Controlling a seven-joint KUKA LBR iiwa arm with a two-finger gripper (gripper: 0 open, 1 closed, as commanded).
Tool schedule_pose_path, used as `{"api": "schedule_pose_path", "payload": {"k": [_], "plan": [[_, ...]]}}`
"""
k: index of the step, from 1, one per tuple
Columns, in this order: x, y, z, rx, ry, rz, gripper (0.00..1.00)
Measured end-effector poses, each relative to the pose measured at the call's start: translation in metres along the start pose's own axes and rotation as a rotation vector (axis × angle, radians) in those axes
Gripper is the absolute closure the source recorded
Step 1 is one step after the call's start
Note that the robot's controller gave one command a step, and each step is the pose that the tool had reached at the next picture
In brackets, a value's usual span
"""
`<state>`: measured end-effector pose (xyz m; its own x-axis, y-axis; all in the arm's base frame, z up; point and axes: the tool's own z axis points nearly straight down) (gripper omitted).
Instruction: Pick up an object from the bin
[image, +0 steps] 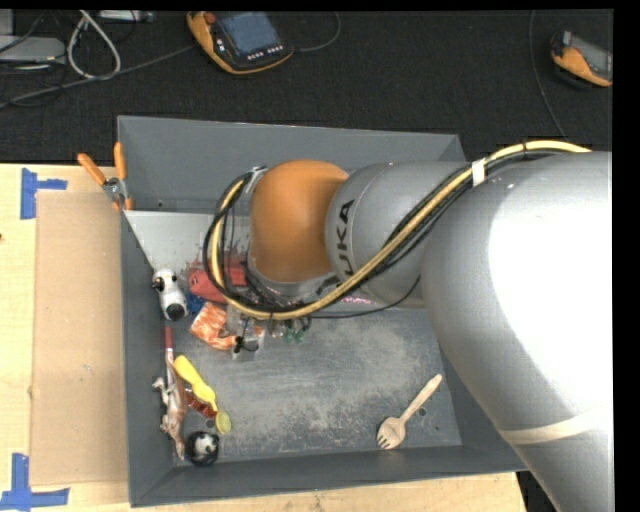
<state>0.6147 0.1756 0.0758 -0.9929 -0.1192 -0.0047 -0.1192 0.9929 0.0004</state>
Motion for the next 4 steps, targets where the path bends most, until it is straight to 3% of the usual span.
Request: {"api": "schedule_pose_path", "payload": {"k": [1, 2, 3, 4], "plan": [[0.008, 0.001, 0.004, 0.002, 0.034, -0.002, 0.0], [0.0, 0.0, 0.0, -0.001, -0.002, 0.0, 1.0], [0.0, 0.0, 0.0, -0.001, -0.002, 0.0, 1.0], [0.002, 0.007, -0.069, -0.002, 0.001, 0.012, 1.0]]}}
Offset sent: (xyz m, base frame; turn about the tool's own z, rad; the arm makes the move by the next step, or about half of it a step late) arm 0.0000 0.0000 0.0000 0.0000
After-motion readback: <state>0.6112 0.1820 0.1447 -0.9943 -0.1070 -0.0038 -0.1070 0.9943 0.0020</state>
